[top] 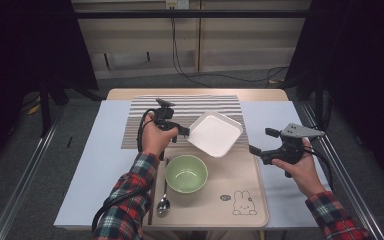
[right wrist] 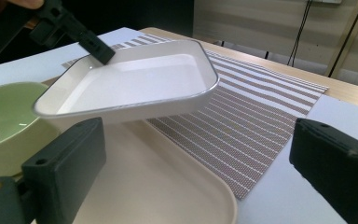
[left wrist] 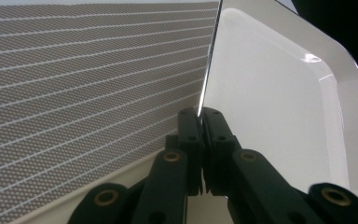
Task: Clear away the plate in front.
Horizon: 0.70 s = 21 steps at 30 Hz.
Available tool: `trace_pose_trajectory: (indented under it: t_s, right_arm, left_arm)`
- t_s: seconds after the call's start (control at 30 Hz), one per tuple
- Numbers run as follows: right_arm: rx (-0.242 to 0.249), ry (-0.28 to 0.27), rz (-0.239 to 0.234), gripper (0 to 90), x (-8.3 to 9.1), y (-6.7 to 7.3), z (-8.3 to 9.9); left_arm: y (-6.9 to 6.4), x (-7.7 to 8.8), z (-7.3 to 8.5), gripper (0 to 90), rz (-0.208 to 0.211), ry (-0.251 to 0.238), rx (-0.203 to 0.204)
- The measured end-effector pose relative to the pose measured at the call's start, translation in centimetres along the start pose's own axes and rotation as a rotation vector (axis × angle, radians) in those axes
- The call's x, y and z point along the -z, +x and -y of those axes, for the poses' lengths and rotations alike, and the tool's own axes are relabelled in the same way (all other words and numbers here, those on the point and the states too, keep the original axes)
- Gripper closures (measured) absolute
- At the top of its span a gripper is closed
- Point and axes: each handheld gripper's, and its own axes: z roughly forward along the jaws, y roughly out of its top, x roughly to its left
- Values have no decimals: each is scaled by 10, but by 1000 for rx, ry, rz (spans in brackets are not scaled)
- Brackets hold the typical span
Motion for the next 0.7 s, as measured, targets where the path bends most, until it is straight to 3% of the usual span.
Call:
trace_pose_trajectory:
  t_s: [0.13, 0.2, 0.23, 0.33, 0.37, 0.43, 0.5, 0.6, 0.7]
  right_arm:
    - [-22, 4, 11, 57, -4, -3, -7]
    - [-35, 0, 6, 90, -6, -5, -9]
    - [-34, -3, -7, 86, -8, -6, -11]
    - [-21, 18, -22, 108, -13, -6, -16]
    - [-25, 20, -26, 126, -14, -6, -18]
    - [-29, 20, -26, 170, -16, -7, -21]
    - [-37, 41, -27, 200, -19, -9, -21]
    - [-50, 68, -27, 243, -25, -9, -20]
    - [-80, 109, -60, 321, -31, -7, -21]
  left_arm:
    - [-6, -1, 3, 871, 15, 14, -34]
    - [-11, -1, 5, 872, 31, 22, -41]
    - [-11, -1, 5, 872, 30, 29, -63]
    - [-16, -3, 7, 872, 45, 23, -63]
    - [-19, -4, 7, 872, 53, 14, -47]
    - [-21, -4, 8, 872, 58, 20, -65]
    - [-23, -4, 9, 872, 65, 30, -92]
    - [-27, -5, 10, 872, 72, 19, -87]
    - [-30, -4, 11, 872, 87, 20, -96]
